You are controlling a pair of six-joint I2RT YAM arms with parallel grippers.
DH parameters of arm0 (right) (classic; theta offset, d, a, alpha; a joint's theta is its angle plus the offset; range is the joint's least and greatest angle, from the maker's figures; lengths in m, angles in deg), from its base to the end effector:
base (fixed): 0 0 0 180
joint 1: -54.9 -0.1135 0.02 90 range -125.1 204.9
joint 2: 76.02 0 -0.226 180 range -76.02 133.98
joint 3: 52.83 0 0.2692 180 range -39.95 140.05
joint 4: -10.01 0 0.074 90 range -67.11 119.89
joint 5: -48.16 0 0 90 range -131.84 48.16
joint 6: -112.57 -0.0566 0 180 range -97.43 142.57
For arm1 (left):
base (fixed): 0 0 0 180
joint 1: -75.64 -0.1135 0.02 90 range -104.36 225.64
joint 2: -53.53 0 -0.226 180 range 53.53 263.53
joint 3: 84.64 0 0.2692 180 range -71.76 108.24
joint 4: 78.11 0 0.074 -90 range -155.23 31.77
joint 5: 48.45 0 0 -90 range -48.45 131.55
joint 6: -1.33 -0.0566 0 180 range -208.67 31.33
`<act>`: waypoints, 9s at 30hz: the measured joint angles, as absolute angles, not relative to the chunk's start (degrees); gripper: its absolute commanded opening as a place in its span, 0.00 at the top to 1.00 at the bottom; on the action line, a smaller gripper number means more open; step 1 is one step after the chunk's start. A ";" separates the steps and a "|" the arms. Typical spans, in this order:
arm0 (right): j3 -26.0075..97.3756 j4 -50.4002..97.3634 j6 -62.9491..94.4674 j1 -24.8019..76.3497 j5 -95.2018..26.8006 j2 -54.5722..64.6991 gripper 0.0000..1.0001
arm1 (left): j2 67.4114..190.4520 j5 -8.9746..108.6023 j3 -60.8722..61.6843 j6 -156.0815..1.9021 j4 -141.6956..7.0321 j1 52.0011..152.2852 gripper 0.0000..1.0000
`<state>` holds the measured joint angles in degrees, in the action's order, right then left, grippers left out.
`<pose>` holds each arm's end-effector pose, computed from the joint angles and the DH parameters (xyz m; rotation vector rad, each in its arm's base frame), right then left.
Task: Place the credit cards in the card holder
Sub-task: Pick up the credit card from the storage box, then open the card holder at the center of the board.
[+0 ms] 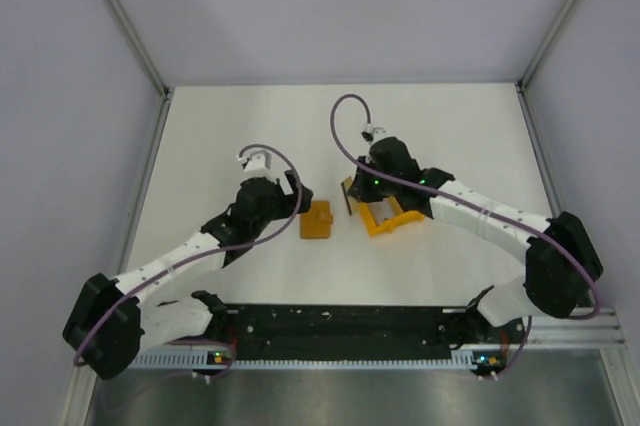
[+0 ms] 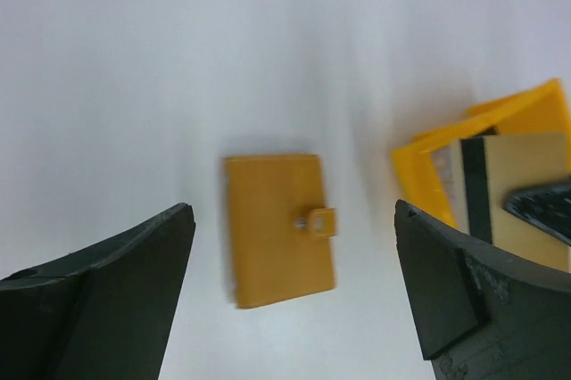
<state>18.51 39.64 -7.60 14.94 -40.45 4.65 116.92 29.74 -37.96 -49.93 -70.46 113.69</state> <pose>0.2678 0.2262 0.2108 -0.2133 2.3318 0.6655 0.2390 -0.1724 0.1848 -0.1486 2.0419 -0.6527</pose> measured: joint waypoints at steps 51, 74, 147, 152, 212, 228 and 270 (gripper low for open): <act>24.84 39.42 -14.03 5.69 -52.28 22.20 1.00 | 115.54 28.67 -43.88 -49.03 -58.20 107.61 0.07; 15.18 35.05 -19.34 10.59 -48.87 19.49 1.00 | 123.65 38.44 -43.93 -51.63 -66.99 107.59 0.14; 23.12 20.51 -25.00 6.54 -26.27 27.77 1.00 | 112.13 35.36 -47.27 -45.34 -63.49 103.04 0.23; 23.16 19.88 -25.13 6.45 -24.50 27.79 1.00 | 112.09 35.90 -48.17 -44.75 -64.93 102.67 0.21; 25.65 15.20 -29.09 6.24 -16.32 35.22 1.00 | 107.65 33.21 -56.36 -38.91 -64.80 101.93 0.16; 27.51 15.05 -28.43 5.65 -16.30 37.67 1.00 | 109.75 36.60 -59.58 -39.35 -75.71 100.55 0.16; 11.34 -1.52 -34.11 6.80 -19.14 28.29 1.00 | 112.68 42.77 -56.93 -37.91 -78.42 101.25 0.20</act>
